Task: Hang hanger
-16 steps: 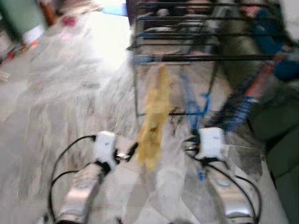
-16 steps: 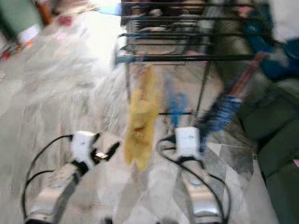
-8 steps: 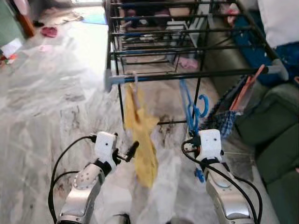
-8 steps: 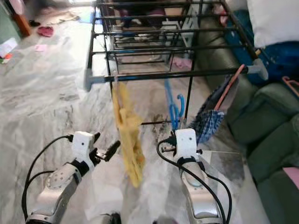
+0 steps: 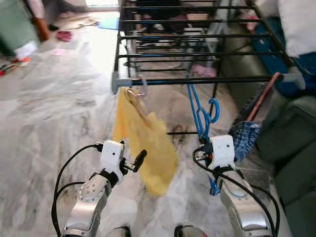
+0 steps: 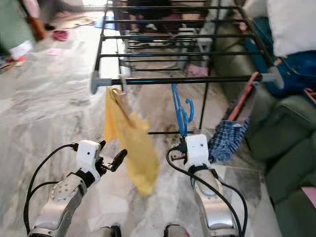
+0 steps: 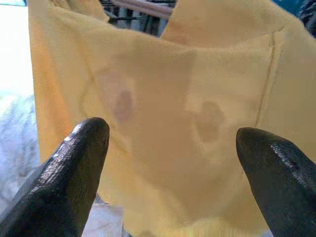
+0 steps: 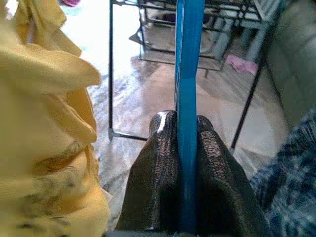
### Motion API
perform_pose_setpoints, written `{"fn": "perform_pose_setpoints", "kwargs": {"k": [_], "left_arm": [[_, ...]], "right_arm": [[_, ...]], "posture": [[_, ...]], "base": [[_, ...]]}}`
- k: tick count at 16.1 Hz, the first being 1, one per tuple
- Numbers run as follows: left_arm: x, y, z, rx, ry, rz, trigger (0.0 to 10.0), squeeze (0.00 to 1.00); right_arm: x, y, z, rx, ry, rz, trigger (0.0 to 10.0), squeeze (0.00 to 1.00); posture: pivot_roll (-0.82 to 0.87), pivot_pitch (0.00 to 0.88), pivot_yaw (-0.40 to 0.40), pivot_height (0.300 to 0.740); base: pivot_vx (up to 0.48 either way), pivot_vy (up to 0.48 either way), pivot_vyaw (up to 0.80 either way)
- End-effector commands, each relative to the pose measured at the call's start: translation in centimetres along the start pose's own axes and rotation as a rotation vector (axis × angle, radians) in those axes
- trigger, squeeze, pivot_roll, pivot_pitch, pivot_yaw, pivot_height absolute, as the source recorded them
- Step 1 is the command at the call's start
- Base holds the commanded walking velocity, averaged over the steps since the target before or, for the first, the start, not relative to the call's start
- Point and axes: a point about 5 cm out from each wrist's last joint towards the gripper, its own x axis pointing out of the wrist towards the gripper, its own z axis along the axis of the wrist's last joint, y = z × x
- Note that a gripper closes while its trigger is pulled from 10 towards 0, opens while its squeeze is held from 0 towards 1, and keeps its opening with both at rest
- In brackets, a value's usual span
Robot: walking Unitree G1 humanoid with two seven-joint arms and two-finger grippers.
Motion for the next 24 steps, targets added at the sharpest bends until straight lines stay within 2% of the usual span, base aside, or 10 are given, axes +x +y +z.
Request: {"fn": "perform_pose_setpoints", "kwargs": {"k": [1,7,10,14,16,18,22,23,24], "left_arm": [[-0.1,0.0,-0.5,0.006,0.019,0.001,10.0,0.0],[0.0,0.0,-0.3,0.014,0.023,0.001,10.0,0.0],[-0.1,0.1,-0.3,0.018,0.026,0.004,10.0,0.0],[-0.2,0.2,-0.4,0.015,0.029,0.008,10.0,0.0],[-0.3,0.4,-0.6,0.022,0.037,0.02,10.0,0.0],[-0.3,0.5,-0.6,0.025,0.038,0.028,10.0,0.0],[-0.4,0.5,-0.9,0.027,0.046,0.027,10.0,0.0],[-0.5,0.5,-1.0,0.026,0.051,0.029,10.0,0.0],[-0.5,0.5,-1.1,0.026,0.051,0.029,10.0,0.0]], "right_arm": [[0.2,-0.3,0.6,-0.005,-0.01,0.005,10.0,0.0],[2.7,-1.2,2.3,-0.011,-0.006,0.041,10.0,0.0],[4.3,-1.3,3.1,0.005,0.023,0.047,10.0,0.0],[5.8,-0.9,4.1,-0.032,0.027,0.055,10.0,0.0],[6.8,-0.8,4.8,0.003,0.034,0.021,10.0,0.0],[7.0,-0.8,5.3,0.005,0.028,0.021,10.0,0.0],[8.0,-1.1,5.3,0.076,0.113,0.001,10.0,0.0],[8.1,-0.5,4.6,0.086,0.157,0.019,10.0,1.0],[8.1,-0.4,4.5,0.086,0.161,0.021,10.0,1.0]], "posture": [[-0.06,0.183,-0.015,0.74],[-0.06,0.186,-0.009,0.74],[-0.05,0.187,-0.01,0.74],[-0.04,0.188,-0.011,0.74],[-0.04,0.188,-0.011,0.74],[-0.04,0.188,-0.01,0.74],[-0.03,0.191,-0.011,0.74],[-0.03,0.192,-0.015,0.74],[-0.03,0.192,-0.015,0.74]], "base": [[0.0,0.0,0.0],[0.0,0.0,0.0],[0.0,0.0,0.0],[0.0,0.0,0.0],[0.0,0.0,0.0],[0.0,0.0,0.0],[0.0,0.0,0.0],[0.0,0.0,0.0],[0.0,0.0,0.0]]}}
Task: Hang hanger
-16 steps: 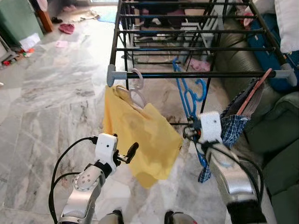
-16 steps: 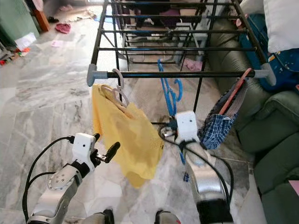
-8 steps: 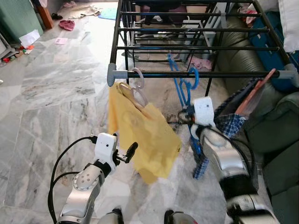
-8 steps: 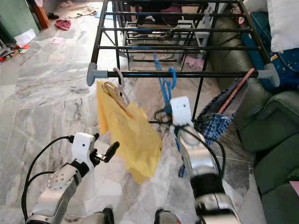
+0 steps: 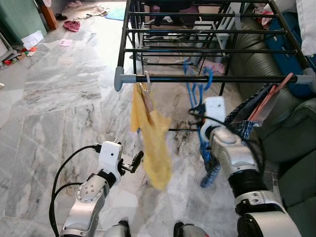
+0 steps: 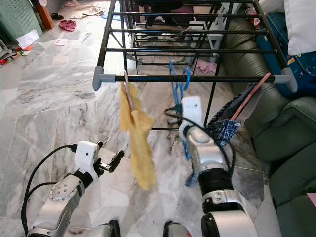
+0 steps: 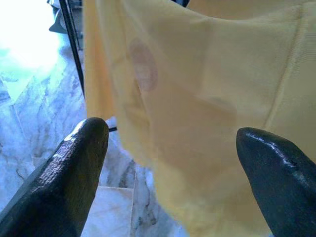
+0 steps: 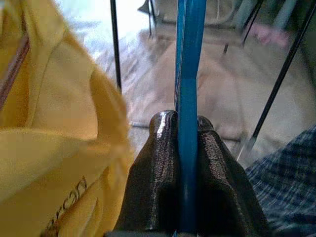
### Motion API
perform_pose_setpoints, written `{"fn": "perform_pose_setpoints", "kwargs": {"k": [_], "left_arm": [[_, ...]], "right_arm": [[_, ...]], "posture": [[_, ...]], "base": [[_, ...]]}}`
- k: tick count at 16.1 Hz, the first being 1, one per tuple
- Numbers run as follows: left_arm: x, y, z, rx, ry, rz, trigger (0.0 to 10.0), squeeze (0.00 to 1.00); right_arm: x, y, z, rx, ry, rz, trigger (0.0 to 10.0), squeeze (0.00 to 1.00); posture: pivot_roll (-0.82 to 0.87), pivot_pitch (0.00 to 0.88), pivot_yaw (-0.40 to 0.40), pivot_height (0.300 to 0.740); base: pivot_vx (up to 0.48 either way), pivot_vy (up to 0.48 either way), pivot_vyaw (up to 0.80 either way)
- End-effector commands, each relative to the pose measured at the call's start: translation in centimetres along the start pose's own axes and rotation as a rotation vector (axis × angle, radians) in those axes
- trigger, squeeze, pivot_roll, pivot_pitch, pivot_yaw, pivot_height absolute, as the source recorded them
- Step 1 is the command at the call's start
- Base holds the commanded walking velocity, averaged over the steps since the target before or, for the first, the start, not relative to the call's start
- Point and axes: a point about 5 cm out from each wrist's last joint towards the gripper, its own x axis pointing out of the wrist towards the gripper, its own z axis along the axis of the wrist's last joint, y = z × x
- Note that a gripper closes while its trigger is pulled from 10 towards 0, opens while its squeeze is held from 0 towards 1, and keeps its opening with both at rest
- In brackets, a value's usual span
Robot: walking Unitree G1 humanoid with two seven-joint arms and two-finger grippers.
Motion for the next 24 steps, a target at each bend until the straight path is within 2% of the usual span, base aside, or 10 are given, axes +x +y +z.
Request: {"fn": "perform_pose_setpoints", "kwargs": {"k": [1,7,12,13,15,16,17,19,21,24], "left_arm": [[-0.3,0.0,-0.7,0.002,0.024,0.002,10.0,0.0],[-0.4,0.0,-0.9,0.003,0.032,-0.003,10.0,0.0],[-0.3,0.3,-1.1,0.008,0.031,0.011,10.0,0.0],[-0.3,0.3,-1.1,0.01,0.03,0.013,10.0,0.0],[-0.4,0.3,-1.1,0.011,0.029,0.014,10.0,0.0],[-0.4,0.3,-0.9,0.013,0.026,0.012,10.0,0.0],[-0.4,0.3,-0.9,0.013,0.026,0.012,10.0,0.0],[-0.4,0.3,-0.7,0.019,0.024,0.009,10.0,0.0],[-0.4,0.3,-0.6,0.02,0.023,0.009,10.0,0.0],[-0.4,0.2,-0.3,0.018,0.015,0.015,10.0,0.0]], "right_arm": [[0.0,0.3,-0.4,0.004,0.024,0.017,10.0,1.0],[-0.3,0.6,-2.3,0.009,0.077,0.024,10.0,1.0],[-1.1,-0.4,-0.5,0.038,-0.066,-0.025,10.0,1.0],[-1.8,-0.6,0.0,0.033,-0.132,-0.017,10.0,1.0],[-2.6,-0.7,0.0,0.019,-0.17,-0.028,10.0,1.0],[-3.6,-0.9,-0.3,0.002,-0.208,-0.051,10.0,1.0],[-3.6,-0.9,-0.3,0.002,-0.208,-0.051,10.0,1.0],[-5.4,-0.8,-1.2,-0.041,-0.247,-0.067,10.0,1.0],[-5.9,-0.7,-1.5,-0.059,-0.246,-0.07,10.0,1.0],[-7.3,-1.3,-1.3,-0.137,-0.315,-0.133,10.0,1.0]], "posture": [[-0.03,0.192,-0.015,0.74],[-0.03,0.193,-0.011,0.74],[-0.03,0.192,-0.011,0.74],[-0.03,0.189,-0.011,0.74],[-0.03,0.187,-0.01,0.74],[-0.03,0.187,-0.008,0.74],[-0.03,0.187,-0.008,0.74],[-0.04,0.186,-0.006,0.74],[-0.04,0.188,-0.003,0.74],[-0.05,0.195,0.001,0.74]], "base": [[0.0,0.0,0.0],[0.0,0.0,0.0],[0.0,0.0,0.0],[0.0,0.0,0.0],[0.0,0.0,0.0],[0.0,0.0,0.0],[0.0,0.0,0.0],[0.0,0.0,0.0],[0.0,0.0,0.0],[0.0,0.0,0.0]]}}
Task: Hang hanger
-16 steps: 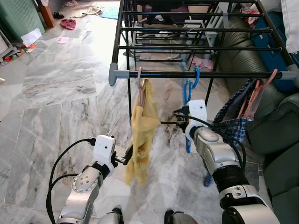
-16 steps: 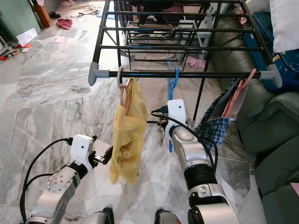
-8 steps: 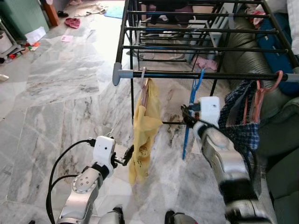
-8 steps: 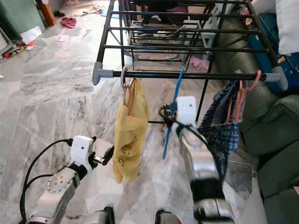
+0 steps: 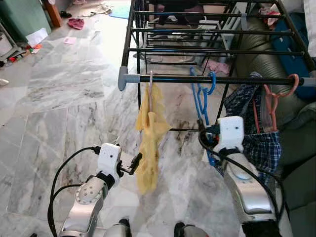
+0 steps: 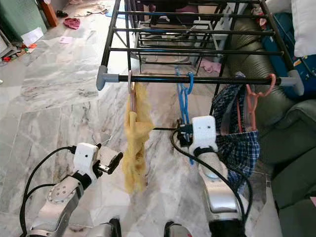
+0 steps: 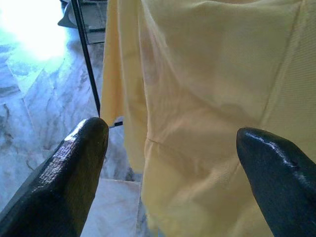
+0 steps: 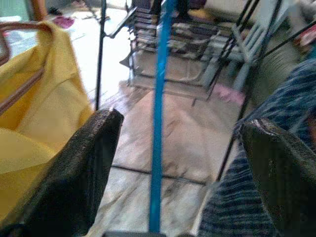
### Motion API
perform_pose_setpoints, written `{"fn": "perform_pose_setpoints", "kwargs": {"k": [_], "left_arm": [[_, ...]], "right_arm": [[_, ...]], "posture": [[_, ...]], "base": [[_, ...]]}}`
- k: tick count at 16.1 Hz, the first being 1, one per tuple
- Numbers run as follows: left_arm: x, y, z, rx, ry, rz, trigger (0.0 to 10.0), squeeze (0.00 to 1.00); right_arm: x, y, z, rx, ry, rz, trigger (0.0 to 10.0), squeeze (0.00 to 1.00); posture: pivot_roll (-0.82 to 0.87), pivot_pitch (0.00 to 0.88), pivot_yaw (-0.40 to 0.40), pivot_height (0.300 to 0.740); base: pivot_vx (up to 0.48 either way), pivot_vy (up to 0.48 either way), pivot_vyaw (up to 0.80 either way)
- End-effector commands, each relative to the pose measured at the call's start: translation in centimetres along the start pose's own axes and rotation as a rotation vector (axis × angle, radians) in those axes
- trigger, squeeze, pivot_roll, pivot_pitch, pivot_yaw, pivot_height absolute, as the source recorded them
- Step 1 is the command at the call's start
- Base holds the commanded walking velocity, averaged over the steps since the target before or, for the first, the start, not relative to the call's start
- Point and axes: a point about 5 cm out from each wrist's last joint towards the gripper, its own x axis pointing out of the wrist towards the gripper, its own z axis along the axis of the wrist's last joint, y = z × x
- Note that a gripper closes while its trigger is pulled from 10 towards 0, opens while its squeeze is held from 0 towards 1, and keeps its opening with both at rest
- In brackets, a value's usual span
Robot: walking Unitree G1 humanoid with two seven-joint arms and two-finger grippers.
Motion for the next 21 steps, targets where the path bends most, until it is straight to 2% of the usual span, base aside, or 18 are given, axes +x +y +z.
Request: {"fn": "perform_pose_setpoints", "kwargs": {"k": [1,4,5,9,10,11,13,15,16,17,19,21], "left_arm": [[-0.2,0.0,0.1,0.002,-0.005,0.017,10.0,0.0],[-0.5,0.6,0.8,0.008,-0.048,0.087,10.0,0.0],[-1.1,1.0,0.8,0.015,-0.055,0.118,10.0,0.0],[-3.0,1.0,0.4,0.077,-0.037,0.142,10.0,0.0],[-3.7,1.2,-0.2,0.098,-0.013,0.163,10.0,0.0],[-3.8,1.4,-0.5,0.105,-0.002,0.166,10.0,0.0],[-3.4,1.9,0.2,0.124,-0.02,0.201,10.0,0.0],[-3.1,2.5,1.4,0.152,-0.055,0.254,10.0,0.0],[-3.1,2.7,1.9,0.148,-0.072,0.281,10.0,0.0],[-3.5,2.6,1.8,0.174,-0.074,0.319,10.0,0.0],[-3.8,2.2,1.1,0.185,-0.056,0.334,10.0,0.0],[-3.5,2.0,1.0,0.181,-0.052,0.344,10.0,0.0]], "right_arm": [[-0.8,-0.1,0.3,-0.023,-0.038,-0.011,10.0,1.0],[-2.2,-0.2,-0.1,-0.011,-0.04,-0.021,10.0,1.0],[-3.1,-0.1,-0.5,-0.008,-0.038,-0.022,10.0,1.0],[-5.1,-0.3,-1.4,-0.001,-0.005,-0.048,10.0,1.0],[-5.7,-0.1,-1.8,-0.012,0.012,-0.064,10.0,0.86],[-5.7,0.2,-2.0,0.031,0.028,-0.062,10.0,0.0],[-5.1,1.2,-1.5,0.032,0.004,-0.013,10.0,0.0],[-4.3,2.0,-0.7,-0.023,-0.034,0.038,10.0,0.0],[-4.1,2.3,-0.7,-0.006,-0.045,0.089,10.0,0.0],[-3.9,2.6,-0.8,-0.002,-0.045,0.137,10.0,0.0],[-4.0,2.6,-1.5,-0.051,0.002,0.134,10.0,0.0],[-4.2,3.0,-1.5,-0.015,0.004,0.164,10.0,0.0]], "posture": [[-0.05,0.198,0.0,0.74],[-0.05,0.203,-0.004,0.74],[-0.06,0.211,0.0,0.74],[-0.07,0.229,0.009,0.74],[-0.08,0.206,0.001,0.74],[-0.07,0.196,-0.004,0.74],[-0.05,0.181,-0.016,0.74],[-0.02,0.181,-0.018,0.74],[-0.01,0.197,-0.019,0.74],[0.0,0.208,-0.027,0.74],[0.01,0.218,-0.032,0.74],[0.01,0.212,-0.028,0.74]], "base": [[0.0,0.0,0.0],[0.0,0.0,0.0],[0.0,0.0,0.0],[0.0,0.0,0.0],[0.0,0.0,0.0],[0.0,0.0,0.0],[0.0,0.0,0.0],[0.0,0.0,0.0],[0.0,0.0,0.0],[0.0,0.0,0.0],[0.0,0.0,0.0],[0.0,0.0,0.0]]}}
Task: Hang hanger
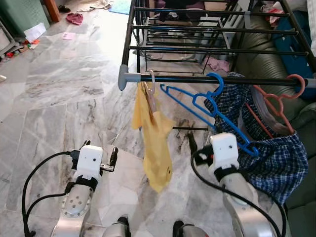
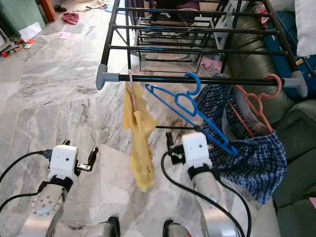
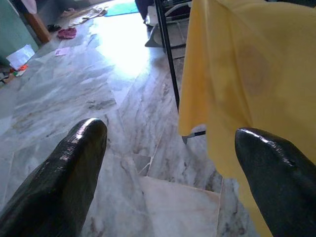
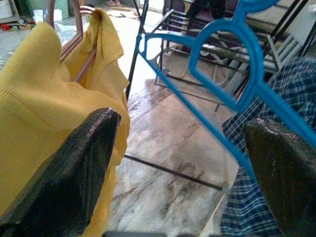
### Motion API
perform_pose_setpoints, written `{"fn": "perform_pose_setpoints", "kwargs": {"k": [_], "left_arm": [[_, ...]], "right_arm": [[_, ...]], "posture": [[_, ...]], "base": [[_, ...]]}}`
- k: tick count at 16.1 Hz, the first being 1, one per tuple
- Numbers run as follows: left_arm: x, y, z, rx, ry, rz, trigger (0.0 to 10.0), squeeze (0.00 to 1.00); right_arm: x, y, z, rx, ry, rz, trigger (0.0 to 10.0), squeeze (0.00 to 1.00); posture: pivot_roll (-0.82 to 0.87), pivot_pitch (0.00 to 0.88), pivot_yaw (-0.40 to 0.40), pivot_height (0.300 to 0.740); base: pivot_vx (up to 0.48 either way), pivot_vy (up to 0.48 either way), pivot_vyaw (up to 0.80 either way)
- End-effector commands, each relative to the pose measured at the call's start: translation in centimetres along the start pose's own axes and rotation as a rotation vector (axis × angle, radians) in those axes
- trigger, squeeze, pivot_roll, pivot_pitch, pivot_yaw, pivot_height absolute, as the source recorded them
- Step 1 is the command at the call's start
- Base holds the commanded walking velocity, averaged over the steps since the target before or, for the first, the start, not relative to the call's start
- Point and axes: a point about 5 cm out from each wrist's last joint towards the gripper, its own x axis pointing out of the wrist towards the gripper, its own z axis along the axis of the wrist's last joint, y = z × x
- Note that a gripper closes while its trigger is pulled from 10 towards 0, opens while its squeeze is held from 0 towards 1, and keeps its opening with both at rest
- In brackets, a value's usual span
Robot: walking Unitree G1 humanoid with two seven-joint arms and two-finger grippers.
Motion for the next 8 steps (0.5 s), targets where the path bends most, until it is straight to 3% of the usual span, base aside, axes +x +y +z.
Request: {"fn": "perform_pose_setpoints", "kwargs": {"k": [1,5,8], "left_arm": [[0.0,-0.2,-0.4,0.009,0.012,0.001,10.0,0.0],[0.8,-0.7,1.0,0.003,-0.032,-0.008,10.0,0.0],[1.2,-1.1,1.7,-0.028,-0.059,-0.003,10.0,0.0]], "right_arm": [[0.0,0.4,-0.3,0.021,0.012,0.023,10.0,0.0],[0.8,0.8,0.6,0.004,-0.032,0.049,10.0,0.0],[1.0,0.8,0.8,0.0,-0.038,0.063,10.0,0.0]], "posture": [[0.0,0.212,-0.027,0.74],[0.01,0.213,-0.025,0.74],[0.01,0.211,-0.051,0.74]], "base": [[0.0,0.0,0.0],[0.0,0.0,0.0],[0.0,0.0,0.8]]}}
